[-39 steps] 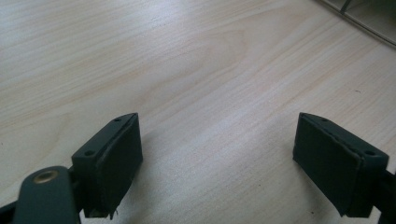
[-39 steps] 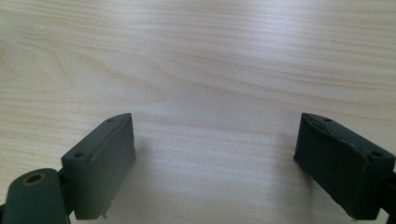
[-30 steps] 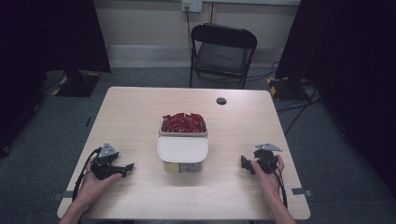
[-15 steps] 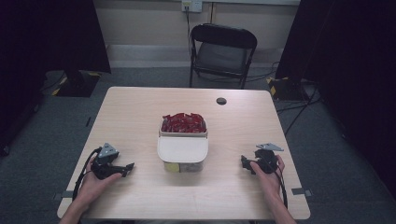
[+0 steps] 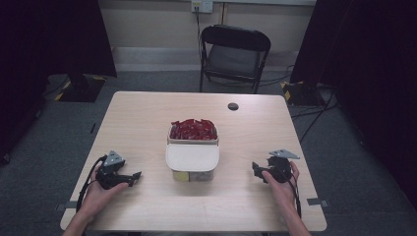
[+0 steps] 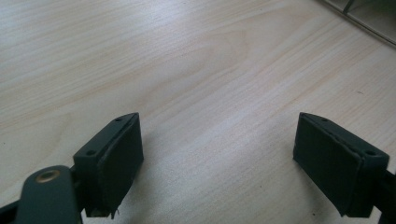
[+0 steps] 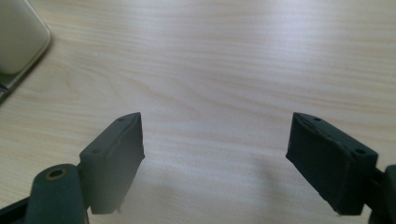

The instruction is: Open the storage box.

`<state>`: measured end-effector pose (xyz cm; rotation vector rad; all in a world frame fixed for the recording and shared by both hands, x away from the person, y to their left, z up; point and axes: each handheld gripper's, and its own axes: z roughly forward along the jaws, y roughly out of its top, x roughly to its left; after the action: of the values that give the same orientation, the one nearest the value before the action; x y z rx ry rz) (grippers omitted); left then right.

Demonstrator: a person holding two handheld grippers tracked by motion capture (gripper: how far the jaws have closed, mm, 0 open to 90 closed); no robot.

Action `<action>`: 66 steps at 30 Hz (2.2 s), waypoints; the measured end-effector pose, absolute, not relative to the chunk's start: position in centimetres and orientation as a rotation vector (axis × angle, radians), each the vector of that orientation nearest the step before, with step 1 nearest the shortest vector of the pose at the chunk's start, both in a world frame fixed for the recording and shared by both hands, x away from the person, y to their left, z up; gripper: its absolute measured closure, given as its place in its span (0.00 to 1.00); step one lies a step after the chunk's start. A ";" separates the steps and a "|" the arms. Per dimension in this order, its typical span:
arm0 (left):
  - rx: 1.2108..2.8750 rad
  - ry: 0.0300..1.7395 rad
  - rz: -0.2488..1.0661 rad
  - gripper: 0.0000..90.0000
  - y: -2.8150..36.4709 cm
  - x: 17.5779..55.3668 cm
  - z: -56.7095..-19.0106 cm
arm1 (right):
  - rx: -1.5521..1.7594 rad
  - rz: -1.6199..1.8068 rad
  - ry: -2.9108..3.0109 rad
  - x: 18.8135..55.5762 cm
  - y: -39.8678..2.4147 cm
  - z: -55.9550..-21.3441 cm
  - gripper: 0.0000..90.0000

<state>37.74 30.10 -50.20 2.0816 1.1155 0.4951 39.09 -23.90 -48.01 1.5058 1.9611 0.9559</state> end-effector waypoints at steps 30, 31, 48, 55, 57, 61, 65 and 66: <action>2.081 1.116 0.497 0.17 30.1 37.7 -50.2 | 1.348 1.148 2.066 37.4 -21.3 -44.6 0.19; 2.081 1.115 0.495 0.17 30.1 37.7 -50.2 | 1.337 1.155 2.075 37.3 -21.1 -44.5 0.19; 2.082 1.115 0.496 0.17 30.1 37.7 -50.2 | 1.176 1.217 2.181 35.5 -16.6 -43.4 0.16; 2.082 1.115 0.496 0.17 30.1 37.7 -50.2 | 1.121 1.224 2.224 34.8 -14.9 -43.6 0.16; 2.082 1.115 0.496 0.17 30.1 37.7 -50.2 | 1.110 1.233 2.235 34.7 -14.5 -43.7 0.16; 2.082 1.115 0.496 0.17 30.1 37.7 -50.2 | 1.091 1.237 2.254 34.5 -13.6 -43.9 0.16; 2.081 1.115 0.495 0.17 30.1 37.7 -50.2 | 1.075 1.232 2.276 34.6 -12.6 -44.2 0.16; 2.082 1.115 0.495 0.17 30.1 37.7 -50.2 | 1.073 1.230 2.279 34.7 -12.4 -44.2 0.16</action>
<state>37.74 30.11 -50.20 2.0820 1.1149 0.4952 34.66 -12.44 -44.20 1.0731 2.2791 1.2298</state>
